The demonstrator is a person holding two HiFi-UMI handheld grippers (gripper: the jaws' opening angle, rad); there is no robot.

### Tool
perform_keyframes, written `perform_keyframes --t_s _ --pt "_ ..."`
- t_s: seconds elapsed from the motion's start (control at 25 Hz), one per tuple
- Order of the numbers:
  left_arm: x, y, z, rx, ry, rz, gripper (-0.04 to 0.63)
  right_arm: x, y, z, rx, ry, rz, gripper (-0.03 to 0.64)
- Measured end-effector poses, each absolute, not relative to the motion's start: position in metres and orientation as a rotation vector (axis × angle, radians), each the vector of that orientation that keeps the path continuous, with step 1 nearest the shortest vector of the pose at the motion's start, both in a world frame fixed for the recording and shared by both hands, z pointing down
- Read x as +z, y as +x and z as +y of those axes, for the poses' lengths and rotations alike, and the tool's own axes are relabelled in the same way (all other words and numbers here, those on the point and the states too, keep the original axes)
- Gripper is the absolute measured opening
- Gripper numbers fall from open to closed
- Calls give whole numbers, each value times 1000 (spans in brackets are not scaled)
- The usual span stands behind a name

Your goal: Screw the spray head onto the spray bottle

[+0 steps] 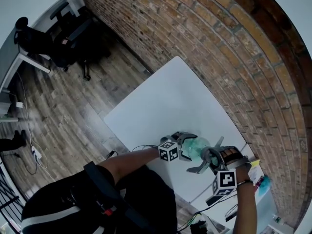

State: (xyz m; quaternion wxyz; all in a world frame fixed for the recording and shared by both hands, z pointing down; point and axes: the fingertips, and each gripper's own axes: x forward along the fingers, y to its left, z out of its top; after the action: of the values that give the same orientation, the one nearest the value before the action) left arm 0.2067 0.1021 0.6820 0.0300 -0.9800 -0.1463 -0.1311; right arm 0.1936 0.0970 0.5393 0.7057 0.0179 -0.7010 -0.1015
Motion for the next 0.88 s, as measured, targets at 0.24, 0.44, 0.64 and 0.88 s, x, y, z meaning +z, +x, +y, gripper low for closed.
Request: perform_keyframes --t_s 0.24,0.44,0.64,0.88 --pt "681 207 103 -396 -3030 -452 540 537 193 95 -96 167 -1639 278" --pt "681 206 104 -375 -3039 -475 540 537 192 94 -16 254 -1689 278" --pt "680 206 104 -368 -3030 -475 541 538 192 92 120 335 -1739 281" --pt "680 207 105 -370 -3029 -473 540 542 191 88 312 466 -1789 281"
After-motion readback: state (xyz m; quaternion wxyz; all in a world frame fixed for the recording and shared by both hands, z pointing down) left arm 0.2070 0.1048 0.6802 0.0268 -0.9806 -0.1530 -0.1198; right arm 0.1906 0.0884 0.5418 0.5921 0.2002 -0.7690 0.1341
